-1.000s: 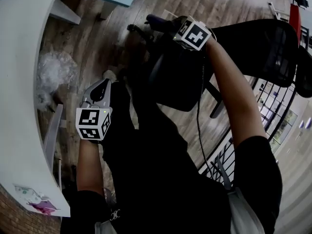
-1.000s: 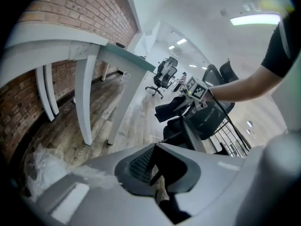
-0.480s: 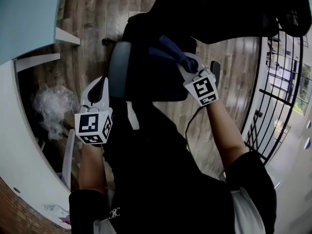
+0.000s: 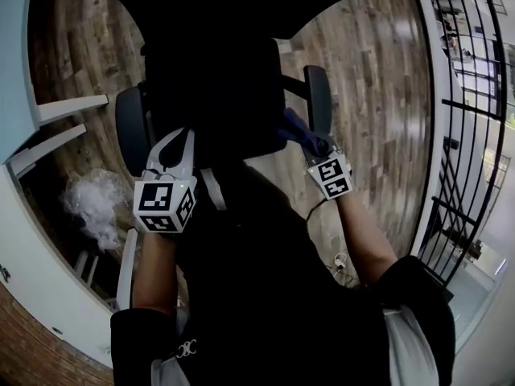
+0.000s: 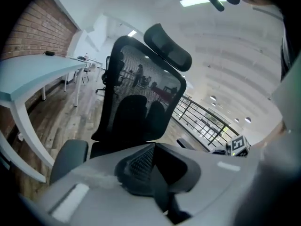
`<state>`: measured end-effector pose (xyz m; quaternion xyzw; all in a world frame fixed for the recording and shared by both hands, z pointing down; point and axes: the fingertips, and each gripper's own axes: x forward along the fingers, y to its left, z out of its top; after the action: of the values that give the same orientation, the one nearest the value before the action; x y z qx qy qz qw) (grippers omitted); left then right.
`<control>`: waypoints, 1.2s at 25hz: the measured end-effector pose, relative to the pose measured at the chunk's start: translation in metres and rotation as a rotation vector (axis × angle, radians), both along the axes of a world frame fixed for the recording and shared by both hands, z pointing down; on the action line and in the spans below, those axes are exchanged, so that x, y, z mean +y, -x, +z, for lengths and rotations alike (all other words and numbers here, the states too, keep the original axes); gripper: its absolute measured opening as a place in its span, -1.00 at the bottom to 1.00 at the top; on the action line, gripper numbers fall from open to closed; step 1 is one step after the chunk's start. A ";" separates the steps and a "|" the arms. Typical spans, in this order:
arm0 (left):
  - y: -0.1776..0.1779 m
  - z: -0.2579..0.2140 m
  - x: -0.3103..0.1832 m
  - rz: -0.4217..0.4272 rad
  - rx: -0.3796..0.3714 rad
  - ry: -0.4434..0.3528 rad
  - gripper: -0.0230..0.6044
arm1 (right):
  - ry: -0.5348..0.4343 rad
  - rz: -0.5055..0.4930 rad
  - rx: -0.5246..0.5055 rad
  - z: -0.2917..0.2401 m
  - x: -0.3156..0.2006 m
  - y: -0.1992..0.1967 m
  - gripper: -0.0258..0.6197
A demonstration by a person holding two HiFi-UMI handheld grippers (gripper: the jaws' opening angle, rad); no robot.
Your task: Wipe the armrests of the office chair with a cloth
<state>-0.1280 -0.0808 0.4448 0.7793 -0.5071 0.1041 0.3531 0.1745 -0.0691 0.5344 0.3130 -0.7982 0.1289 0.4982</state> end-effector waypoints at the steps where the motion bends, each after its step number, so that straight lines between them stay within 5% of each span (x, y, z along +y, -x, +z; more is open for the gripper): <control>1: -0.015 -0.001 0.000 0.021 -0.004 0.004 -0.91 | 0.018 0.012 0.001 0.008 0.007 -0.010 -0.79; 13: -0.101 0.011 0.010 0.068 -0.057 0.059 -0.91 | 0.019 0.086 -0.021 0.055 -0.034 -0.067 -0.79; 20: -0.093 0.012 0.008 -0.011 -0.082 0.063 -0.91 | -0.007 -0.015 -0.045 0.059 -0.072 -0.052 -0.78; 30: -0.091 0.022 0.019 -0.026 -0.128 0.102 -0.91 | -0.064 -0.009 -0.079 0.058 -0.155 -0.029 -0.78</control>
<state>-0.0369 -0.0615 0.4668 0.7454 -0.5329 0.1748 0.3603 0.2036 -0.2237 0.5923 0.3201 -0.8223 0.1132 0.4566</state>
